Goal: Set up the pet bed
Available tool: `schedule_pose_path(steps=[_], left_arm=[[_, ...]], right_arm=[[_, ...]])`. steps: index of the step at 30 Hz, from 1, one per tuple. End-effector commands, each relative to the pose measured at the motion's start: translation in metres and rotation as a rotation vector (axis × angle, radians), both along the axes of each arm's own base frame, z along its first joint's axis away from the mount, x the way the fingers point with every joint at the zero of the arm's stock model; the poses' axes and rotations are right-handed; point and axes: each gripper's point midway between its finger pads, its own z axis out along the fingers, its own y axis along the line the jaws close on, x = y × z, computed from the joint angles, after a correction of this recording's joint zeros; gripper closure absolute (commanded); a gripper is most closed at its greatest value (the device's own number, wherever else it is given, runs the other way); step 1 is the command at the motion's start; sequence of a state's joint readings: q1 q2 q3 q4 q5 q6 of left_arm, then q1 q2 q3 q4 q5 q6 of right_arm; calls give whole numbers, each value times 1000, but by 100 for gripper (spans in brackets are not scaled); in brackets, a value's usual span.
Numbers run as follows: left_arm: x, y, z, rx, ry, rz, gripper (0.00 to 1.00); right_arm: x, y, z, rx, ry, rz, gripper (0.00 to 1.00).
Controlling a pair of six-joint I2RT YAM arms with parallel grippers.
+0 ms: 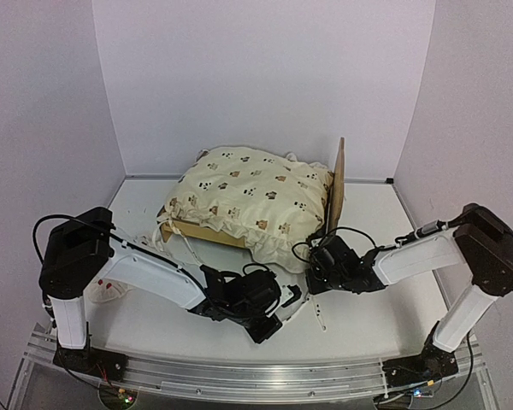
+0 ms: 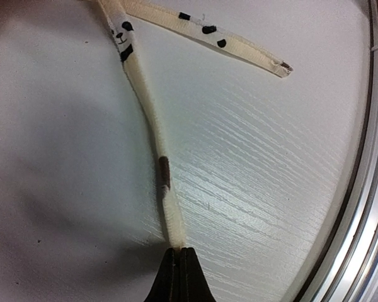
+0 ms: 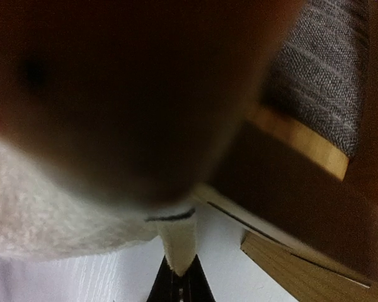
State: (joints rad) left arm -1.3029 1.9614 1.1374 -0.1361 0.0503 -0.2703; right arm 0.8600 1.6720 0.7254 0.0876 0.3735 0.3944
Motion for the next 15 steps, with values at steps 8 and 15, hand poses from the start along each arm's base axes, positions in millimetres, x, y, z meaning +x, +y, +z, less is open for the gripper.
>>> schedule_pose_path(steps=[8,15], left_arm=[[0,-38,41,-122,15,-43,99],[15,-42,29,-67,-34,5,98]], right_arm=[[-4,-32,34,-39,-90,-74,100],[-9,-45,19,-87,-74,-94,100]])
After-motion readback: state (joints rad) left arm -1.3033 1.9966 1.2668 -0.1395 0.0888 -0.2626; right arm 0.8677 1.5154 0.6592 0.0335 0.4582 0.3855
